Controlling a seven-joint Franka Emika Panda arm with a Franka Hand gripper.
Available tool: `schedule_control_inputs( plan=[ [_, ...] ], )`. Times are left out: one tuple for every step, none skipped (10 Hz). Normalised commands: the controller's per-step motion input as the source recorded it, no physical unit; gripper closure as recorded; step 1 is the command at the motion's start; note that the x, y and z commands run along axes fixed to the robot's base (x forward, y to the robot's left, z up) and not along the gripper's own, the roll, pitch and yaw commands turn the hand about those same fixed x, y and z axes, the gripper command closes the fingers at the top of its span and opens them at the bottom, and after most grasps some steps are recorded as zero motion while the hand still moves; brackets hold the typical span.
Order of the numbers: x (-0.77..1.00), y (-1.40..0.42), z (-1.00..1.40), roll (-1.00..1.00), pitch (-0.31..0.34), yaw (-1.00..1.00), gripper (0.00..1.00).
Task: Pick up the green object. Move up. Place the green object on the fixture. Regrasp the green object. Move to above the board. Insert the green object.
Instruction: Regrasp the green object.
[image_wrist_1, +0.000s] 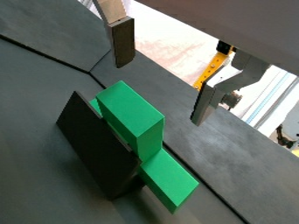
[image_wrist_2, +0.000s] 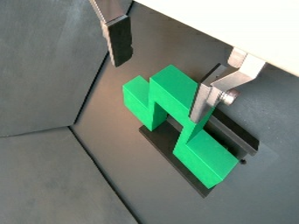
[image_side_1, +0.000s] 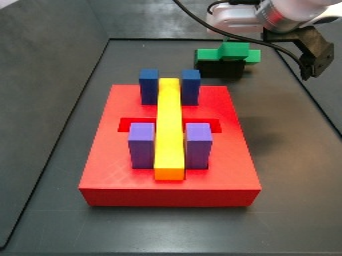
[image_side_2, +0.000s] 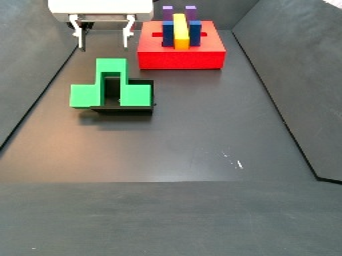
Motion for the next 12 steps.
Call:
schedule_control_inputs(
  plan=[
    [0.0,0.05,-0.23,0.15,0.023,0.0,0.0],
    [0.0,0.08,-0.27,0.15,0.009,0.0,0.0],
    [0.0,0.05,-0.2,0.08,0.0,0.0,0.0],
    [0.0,0.0,-0.14,0.05,0.0,0.0,0.0],
    [0.0,0.0,-0.15,0.09,0.0,0.0,0.0],
    [0.0,0.0,-0.23,0.17,0.0,0.0,0.0],
    [0.0,0.0,-0.26,0.21,0.0,0.0,0.0],
    [0.0,0.0,-0.29,0.23,0.0,0.0,0.0],
    [0.0,0.0,-0.29,0.23,0.0,0.0,0.0],
    [0.0,0.0,-0.27,0.22,0.0,0.0,0.0],
    [0.0,0.01,-0.28,0.27,0.02,0.0,0.0],
    [0.0,0.03,-0.2,0.17,0.0,0.0,0.0]
  ],
)
